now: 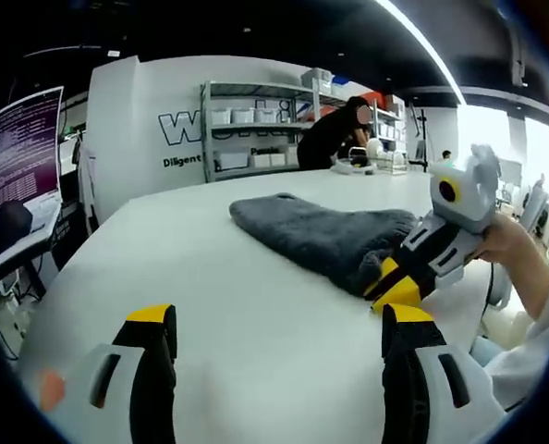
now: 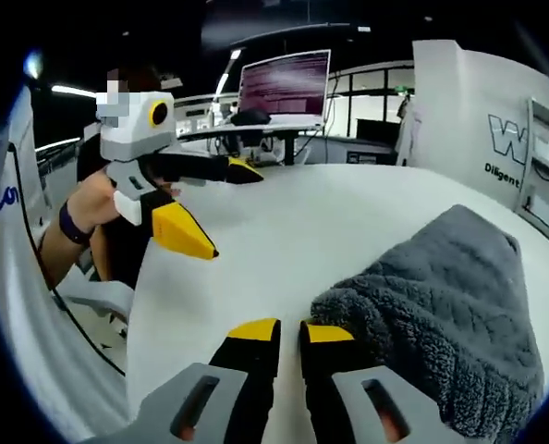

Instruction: Open the folded towel by lifting each exposed corner and separating the folded layers until the towel lies flat within the target outline without major curled edges

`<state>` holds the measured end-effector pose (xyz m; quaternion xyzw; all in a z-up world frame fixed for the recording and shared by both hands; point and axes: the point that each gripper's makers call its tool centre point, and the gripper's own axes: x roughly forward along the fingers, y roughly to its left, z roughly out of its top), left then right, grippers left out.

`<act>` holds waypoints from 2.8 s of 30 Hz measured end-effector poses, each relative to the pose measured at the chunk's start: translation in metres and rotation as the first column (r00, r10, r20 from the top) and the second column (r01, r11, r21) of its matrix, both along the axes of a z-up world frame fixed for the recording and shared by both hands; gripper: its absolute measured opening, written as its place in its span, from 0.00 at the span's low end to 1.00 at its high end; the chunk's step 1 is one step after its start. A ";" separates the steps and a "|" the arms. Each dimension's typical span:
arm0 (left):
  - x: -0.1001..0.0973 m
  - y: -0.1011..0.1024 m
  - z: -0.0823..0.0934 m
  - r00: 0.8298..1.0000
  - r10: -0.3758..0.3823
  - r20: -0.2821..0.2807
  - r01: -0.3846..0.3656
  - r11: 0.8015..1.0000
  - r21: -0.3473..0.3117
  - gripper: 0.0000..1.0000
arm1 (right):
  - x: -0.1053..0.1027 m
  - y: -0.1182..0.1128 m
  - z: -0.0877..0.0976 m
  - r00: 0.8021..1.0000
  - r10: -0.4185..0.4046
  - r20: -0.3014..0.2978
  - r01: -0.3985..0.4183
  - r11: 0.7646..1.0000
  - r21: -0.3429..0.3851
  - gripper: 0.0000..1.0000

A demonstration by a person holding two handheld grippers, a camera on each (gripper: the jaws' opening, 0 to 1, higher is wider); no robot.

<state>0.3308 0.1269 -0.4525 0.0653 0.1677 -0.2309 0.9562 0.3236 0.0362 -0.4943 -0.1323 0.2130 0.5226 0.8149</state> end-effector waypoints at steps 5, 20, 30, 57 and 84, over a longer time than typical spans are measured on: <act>0.001 0.008 0.004 1.000 0.022 0.011 -0.021 1.000 -0.005 0.91 | -0.005 0.001 0.003 1.000 0.013 0.024 -0.013 1.000 -0.006 0.06; 0.006 -0.037 0.006 0.996 -0.088 0.014 0.088 0.996 0.016 0.91 | -0.015 -0.177 0.072 0.886 -0.413 0.212 0.394 0.910 0.125 0.19; 0.001 -0.029 0.003 0.997 -0.072 0.010 0.072 0.997 0.006 0.91 | -0.031 -0.215 0.078 0.849 -0.485 0.210 0.465 0.874 0.139 0.39; -0.003 -0.045 0.007 0.993 -0.117 0.018 0.117 0.993 -0.008 0.92 | -0.023 -0.269 0.068 0.718 -0.696 0.016 0.663 0.690 0.291 0.84; -0.005 -0.180 0.027 0.928 -0.359 0.095 0.353 0.932 0.077 0.84 | -0.026 -0.288 0.041 0.675 -0.737 0.037 0.714 0.665 0.220 0.99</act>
